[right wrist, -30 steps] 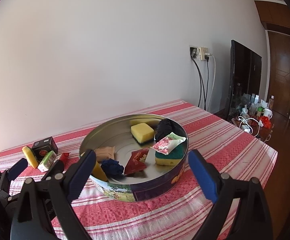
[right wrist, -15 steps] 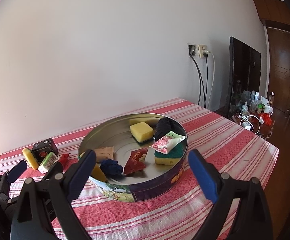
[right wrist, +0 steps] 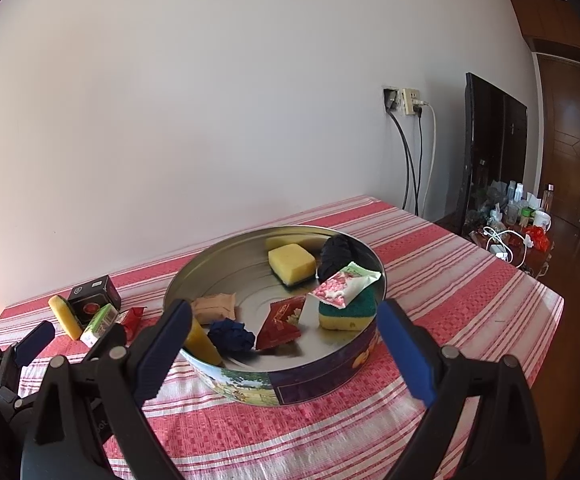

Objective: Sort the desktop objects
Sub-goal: 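Move both open tools slowly toward the items left on the table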

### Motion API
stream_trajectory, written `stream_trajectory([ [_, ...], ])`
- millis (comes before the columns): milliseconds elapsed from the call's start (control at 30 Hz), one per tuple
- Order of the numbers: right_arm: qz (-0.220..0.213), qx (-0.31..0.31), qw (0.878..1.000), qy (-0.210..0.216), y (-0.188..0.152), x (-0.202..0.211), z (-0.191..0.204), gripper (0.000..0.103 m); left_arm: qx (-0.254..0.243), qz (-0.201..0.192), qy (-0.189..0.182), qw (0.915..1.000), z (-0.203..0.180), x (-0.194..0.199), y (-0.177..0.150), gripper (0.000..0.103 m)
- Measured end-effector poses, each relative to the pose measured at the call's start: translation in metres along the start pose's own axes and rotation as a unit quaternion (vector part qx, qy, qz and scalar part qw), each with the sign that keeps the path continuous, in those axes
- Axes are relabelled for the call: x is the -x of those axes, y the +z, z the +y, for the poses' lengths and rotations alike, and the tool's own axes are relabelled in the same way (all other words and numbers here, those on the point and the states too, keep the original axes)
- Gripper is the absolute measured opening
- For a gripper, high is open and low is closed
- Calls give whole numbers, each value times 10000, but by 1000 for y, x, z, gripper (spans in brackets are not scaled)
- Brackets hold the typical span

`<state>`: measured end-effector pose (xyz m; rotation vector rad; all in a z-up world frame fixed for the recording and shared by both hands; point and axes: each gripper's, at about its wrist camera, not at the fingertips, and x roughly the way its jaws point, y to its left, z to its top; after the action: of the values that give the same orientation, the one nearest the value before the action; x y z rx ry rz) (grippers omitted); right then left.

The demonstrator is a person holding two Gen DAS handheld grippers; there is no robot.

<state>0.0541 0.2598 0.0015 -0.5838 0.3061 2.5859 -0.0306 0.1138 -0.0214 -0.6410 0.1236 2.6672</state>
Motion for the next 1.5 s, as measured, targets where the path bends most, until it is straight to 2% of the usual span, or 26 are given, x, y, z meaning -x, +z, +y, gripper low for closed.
stream_trajectory([
  [400,46,-2,10000,0,-1,-4,1,95,17,16,82,10000,7,-3,1,90],
  [1500,-28,64,10000,-40,-1,6,6,95,39,-68,-5,10000,8,6,2,90],
])
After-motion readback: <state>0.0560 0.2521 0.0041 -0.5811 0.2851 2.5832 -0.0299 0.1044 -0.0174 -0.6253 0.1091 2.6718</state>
